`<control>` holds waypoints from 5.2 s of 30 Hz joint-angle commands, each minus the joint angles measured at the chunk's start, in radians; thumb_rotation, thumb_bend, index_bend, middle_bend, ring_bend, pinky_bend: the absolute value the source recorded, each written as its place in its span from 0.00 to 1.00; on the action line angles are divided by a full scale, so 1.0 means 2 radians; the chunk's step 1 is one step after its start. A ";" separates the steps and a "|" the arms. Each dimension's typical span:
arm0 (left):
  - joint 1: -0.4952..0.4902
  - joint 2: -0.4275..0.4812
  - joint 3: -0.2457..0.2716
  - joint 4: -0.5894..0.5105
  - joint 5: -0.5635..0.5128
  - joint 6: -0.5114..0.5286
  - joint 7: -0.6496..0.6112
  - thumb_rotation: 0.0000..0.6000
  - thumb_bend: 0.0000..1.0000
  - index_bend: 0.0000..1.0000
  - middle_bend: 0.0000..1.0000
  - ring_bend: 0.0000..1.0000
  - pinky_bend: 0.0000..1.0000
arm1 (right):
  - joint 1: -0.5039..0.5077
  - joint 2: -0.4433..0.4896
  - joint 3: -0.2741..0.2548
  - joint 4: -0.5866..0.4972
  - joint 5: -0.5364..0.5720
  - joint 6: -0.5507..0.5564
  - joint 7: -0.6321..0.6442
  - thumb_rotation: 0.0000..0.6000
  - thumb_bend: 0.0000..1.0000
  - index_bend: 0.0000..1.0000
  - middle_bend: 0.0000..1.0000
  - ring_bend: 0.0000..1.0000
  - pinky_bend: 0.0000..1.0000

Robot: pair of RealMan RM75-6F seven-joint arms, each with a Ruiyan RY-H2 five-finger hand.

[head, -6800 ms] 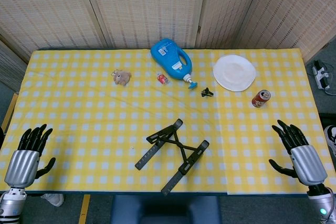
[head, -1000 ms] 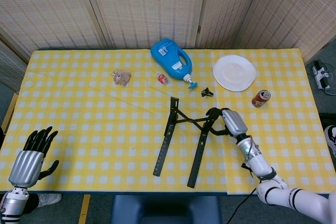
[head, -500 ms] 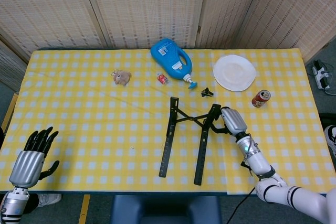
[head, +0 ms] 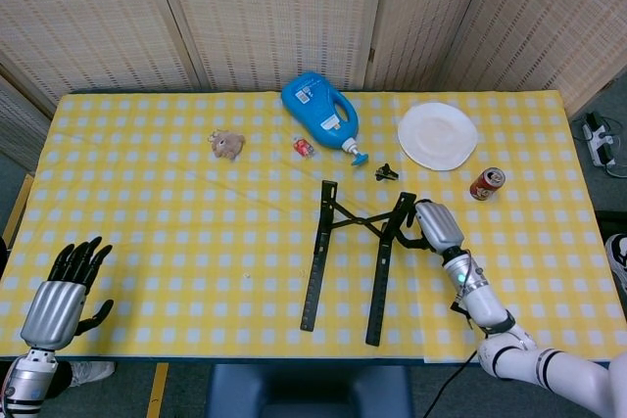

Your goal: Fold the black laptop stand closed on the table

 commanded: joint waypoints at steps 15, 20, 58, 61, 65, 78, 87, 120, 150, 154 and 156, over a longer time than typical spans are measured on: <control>-0.001 -0.001 0.000 0.003 0.002 0.000 -0.004 1.00 0.34 0.00 0.03 0.04 0.00 | -0.016 0.077 -0.023 -0.074 -0.024 -0.008 0.025 1.00 0.60 0.00 0.14 0.21 0.20; -0.003 -0.001 0.001 0.003 0.003 -0.001 -0.004 1.00 0.34 0.00 0.03 0.04 0.00 | -0.029 0.090 -0.030 -0.086 -0.030 0.007 0.029 1.00 0.60 0.00 0.14 0.21 0.20; -0.002 0.010 0.000 -0.017 0.007 0.005 0.007 1.00 0.34 0.00 0.03 0.04 0.00 | -0.113 0.283 -0.059 -0.286 -0.242 0.213 0.134 1.00 0.60 0.00 0.15 0.21 0.21; -0.001 0.010 0.001 -0.018 0.009 0.006 0.007 1.00 0.34 0.00 0.03 0.04 0.00 | -0.080 0.269 -0.063 -0.292 -0.266 0.173 0.146 1.00 0.60 0.00 0.09 0.15 0.17; 0.000 0.011 0.001 -0.018 0.009 0.009 0.006 1.00 0.34 0.00 0.03 0.04 0.00 | -0.024 0.239 -0.067 -0.291 -0.273 0.091 0.152 1.00 0.60 0.00 0.00 0.01 0.00; 0.008 0.016 0.003 -0.013 0.006 0.016 -0.003 1.00 0.34 0.00 0.03 0.04 0.00 | 0.105 0.058 -0.020 -0.192 -0.163 -0.075 0.129 1.00 0.60 0.00 0.00 0.00 0.00; 0.012 0.019 0.002 -0.009 0.001 0.018 -0.010 1.00 0.34 0.00 0.03 0.04 0.00 | 0.140 -0.020 0.001 -0.104 -0.092 -0.111 0.125 1.00 0.60 0.00 0.00 0.00 0.00; 0.014 0.013 0.000 0.012 -0.008 0.012 -0.032 1.00 0.34 0.00 0.03 0.04 0.00 | 0.099 0.047 -0.033 -0.162 -0.155 -0.012 0.152 1.00 0.60 0.00 0.00 0.00 0.00; 0.006 0.013 -0.001 -0.001 -0.004 0.003 -0.016 1.00 0.34 0.00 0.02 0.04 0.00 | 0.022 0.168 -0.027 -0.137 -0.075 0.047 0.267 1.00 0.60 0.00 0.00 0.00 0.00; 0.004 0.012 0.001 -0.005 0.000 0.002 -0.012 1.00 0.34 0.00 0.02 0.04 0.00 | 0.027 0.168 -0.040 -0.132 -0.107 0.035 0.321 1.00 0.60 0.00 0.00 0.00 0.00; 0.004 0.012 0.000 -0.007 0.001 0.002 -0.010 1.00 0.34 0.00 0.02 0.04 0.00 | 0.026 0.174 -0.054 -0.138 -0.142 0.046 0.365 1.00 0.60 0.00 0.00 0.00 0.00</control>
